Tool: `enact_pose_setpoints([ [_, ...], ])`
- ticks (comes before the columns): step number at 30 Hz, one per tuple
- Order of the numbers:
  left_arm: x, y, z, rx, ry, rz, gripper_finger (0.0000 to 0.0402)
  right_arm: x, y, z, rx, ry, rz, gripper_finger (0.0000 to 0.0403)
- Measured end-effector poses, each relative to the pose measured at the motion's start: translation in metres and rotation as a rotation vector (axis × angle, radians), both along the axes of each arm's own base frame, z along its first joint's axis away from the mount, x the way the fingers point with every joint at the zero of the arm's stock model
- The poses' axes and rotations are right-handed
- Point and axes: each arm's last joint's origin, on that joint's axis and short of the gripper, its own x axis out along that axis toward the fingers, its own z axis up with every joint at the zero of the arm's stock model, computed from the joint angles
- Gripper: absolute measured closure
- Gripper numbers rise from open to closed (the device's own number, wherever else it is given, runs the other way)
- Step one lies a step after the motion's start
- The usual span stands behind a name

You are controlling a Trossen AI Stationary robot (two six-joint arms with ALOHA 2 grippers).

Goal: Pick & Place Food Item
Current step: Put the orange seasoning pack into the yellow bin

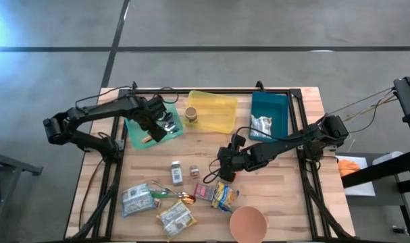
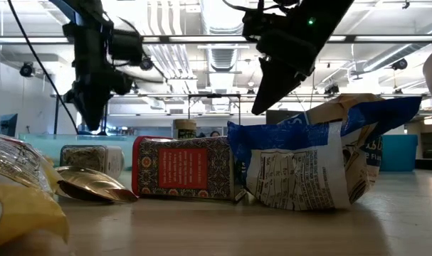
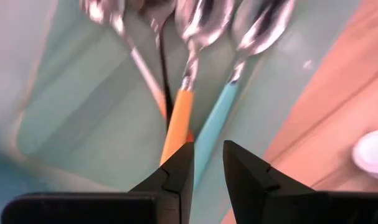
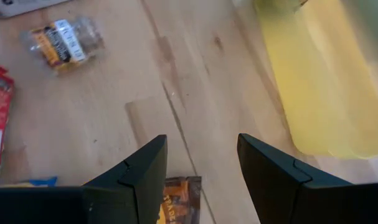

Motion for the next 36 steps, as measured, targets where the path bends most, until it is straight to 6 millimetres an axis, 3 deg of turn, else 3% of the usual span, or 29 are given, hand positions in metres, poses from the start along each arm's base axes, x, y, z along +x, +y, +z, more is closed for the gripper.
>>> enact_pose_setpoints([
  [8,0.007,-0.012,0.024,0.112,-0.291,-0.075,0.0311,0.000,-0.004,-0.003,-0.017,0.157,0.327,0.0208],
  [13,0.018,-0.023,0.028,0.076,-0.402,-0.144,0.0301,0.002,-0.013,-0.004,0.031,0.196,0.453,0.0208],
  [26,0.024,-0.026,0.029,0.041,-0.462,-0.138,0.0158,-0.011,-0.021,-0.010,0.059,0.376,0.588,0.0208],
  [36,0.031,-0.025,0.032,0.085,-0.539,-0.145,0.0131,-0.032,-0.005,-0.029,0.052,0.502,0.628,0.0208],
])
